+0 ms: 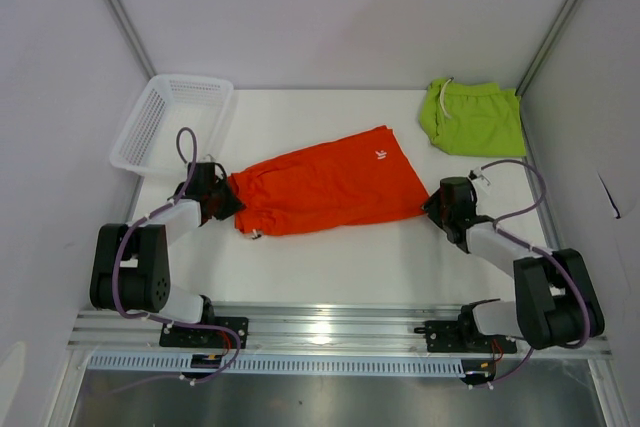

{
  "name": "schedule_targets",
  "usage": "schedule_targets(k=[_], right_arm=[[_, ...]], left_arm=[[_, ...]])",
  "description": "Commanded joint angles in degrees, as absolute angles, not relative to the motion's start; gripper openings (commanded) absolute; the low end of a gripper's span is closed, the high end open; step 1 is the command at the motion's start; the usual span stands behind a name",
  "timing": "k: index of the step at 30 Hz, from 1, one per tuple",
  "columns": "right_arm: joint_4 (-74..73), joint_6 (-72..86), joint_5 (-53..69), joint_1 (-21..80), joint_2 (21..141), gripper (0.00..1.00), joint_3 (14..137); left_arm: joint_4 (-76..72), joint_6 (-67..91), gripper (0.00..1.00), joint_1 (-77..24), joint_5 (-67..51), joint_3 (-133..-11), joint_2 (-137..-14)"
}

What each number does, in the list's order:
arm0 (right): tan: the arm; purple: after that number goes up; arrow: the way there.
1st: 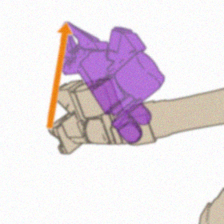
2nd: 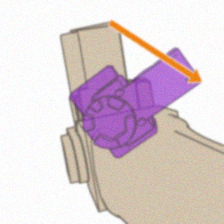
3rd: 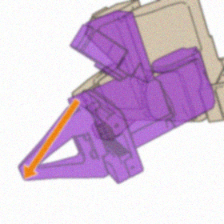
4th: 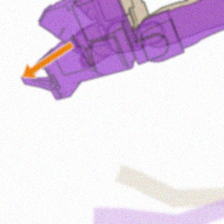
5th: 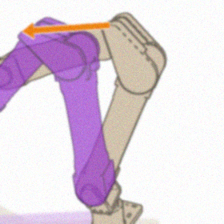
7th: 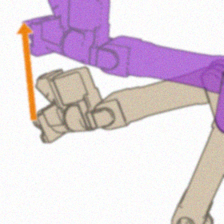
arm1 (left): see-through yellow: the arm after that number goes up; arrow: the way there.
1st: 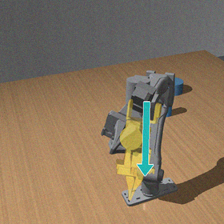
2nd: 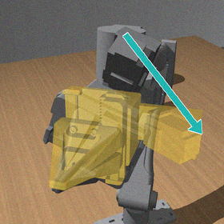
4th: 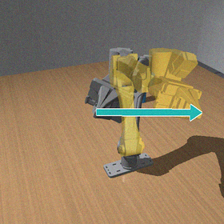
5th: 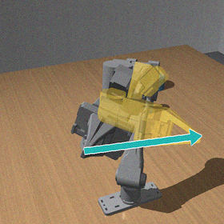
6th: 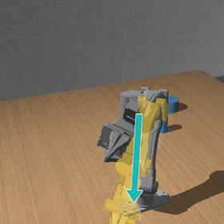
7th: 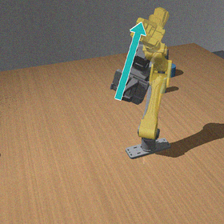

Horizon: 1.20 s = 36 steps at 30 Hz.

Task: Fold and stack the shorts
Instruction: Fold the shorts

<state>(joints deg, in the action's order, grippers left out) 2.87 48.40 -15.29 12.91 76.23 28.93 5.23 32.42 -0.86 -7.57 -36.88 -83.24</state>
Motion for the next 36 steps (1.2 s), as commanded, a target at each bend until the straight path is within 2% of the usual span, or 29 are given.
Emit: schedule_targets(k=[1, 5, 8, 11, 14, 19, 20, 21, 24, 29, 36], right_arm=[[2.6, 43.2, -14.8, 13.2, 70.9, 0.55, 29.9], [1.9, 37.3, -13.1, 14.8, 67.0, 0.51, 33.5], [1.7, 32.2, -11.3, 16.2, 69.1, 0.52, 38.4], [-2.4, 28.4, -7.6, 16.4, 78.0, 0.54, 47.0], [-3.3, 25.9, -1.9, 17.6, 87.3, 0.50, 53.7], [-1.5, 25.3, -1.8, 25.0, 94.2, 0.36, 57.1], [-0.8, 25.3, -2.3, 26.6, 94.8, 0.31, 56.8], [1.7, 25.8, -2.5, 28.9, 95.1, 0.20, 56.5], [5.9, 26.5, -1.3, 32.5, 96.1, 0.11, 55.5], [7.8, 25.2, -1.0, 36.8, 100.2, 0.02, 58.9], [10.0, 24.3, 1.5, 41.1, 106.4, 0.00, 62.6]], left_arm=[[7.0, 30.7, 0.00, -0.7, -4.6, -38.6, -82.9], [8.4, 31.1, 0.00, -2.5, -3.1, -40.6, -83.4], [11.0, 31.4, 0.00, -4.0, -1.8, -43.6, -84.4], [14.5, 30.9, 0.00, -4.5, -0.3, -47.7, -86.2], [18.5, 30.1, 0.00, -4.5, 3.5, -53.3, -88.1], [23.0, 29.4, 0.00, -4.5, 5.9, -58.2, -89.8], [23.5, 29.2, 0.00, -4.5, 5.9, -59.6, -90.0], [24.0, 29.1, 0.00, -4.5, 5.8, -60.3, -90.6], [26.7, 28.3, 0.00, -4.5, 5.5, -64.1, -91.2], [32.5, 26.1, 0.00, -4.4, 4.1, -72.1, -94.3], [37.6, 25.0, 0.00, -4.4, 0.4, -79.1, -98.6]])
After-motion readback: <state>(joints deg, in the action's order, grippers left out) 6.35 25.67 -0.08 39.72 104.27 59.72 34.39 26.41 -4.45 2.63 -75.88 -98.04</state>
